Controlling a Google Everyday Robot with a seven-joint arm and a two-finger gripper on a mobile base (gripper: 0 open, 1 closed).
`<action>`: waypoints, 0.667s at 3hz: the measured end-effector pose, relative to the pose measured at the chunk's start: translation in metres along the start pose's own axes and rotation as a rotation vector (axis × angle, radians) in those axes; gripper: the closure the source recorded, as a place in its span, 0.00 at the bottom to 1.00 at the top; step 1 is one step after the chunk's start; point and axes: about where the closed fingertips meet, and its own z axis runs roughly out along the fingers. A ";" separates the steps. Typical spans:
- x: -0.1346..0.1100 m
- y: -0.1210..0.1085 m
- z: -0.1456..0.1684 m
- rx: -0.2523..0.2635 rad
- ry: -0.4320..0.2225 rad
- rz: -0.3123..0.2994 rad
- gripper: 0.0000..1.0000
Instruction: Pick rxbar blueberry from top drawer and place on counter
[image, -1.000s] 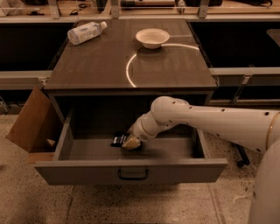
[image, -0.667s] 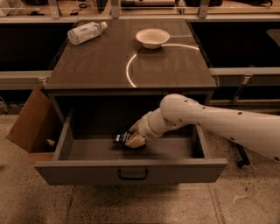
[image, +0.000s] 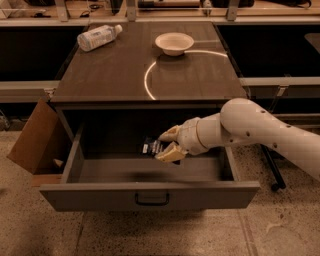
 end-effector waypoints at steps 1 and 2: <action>0.000 0.000 0.000 0.000 0.000 0.000 1.00; -0.027 -0.017 -0.035 0.084 -0.036 -0.069 1.00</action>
Offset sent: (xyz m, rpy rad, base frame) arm 0.0132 -0.0327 0.1317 0.0463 -0.3191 -0.0387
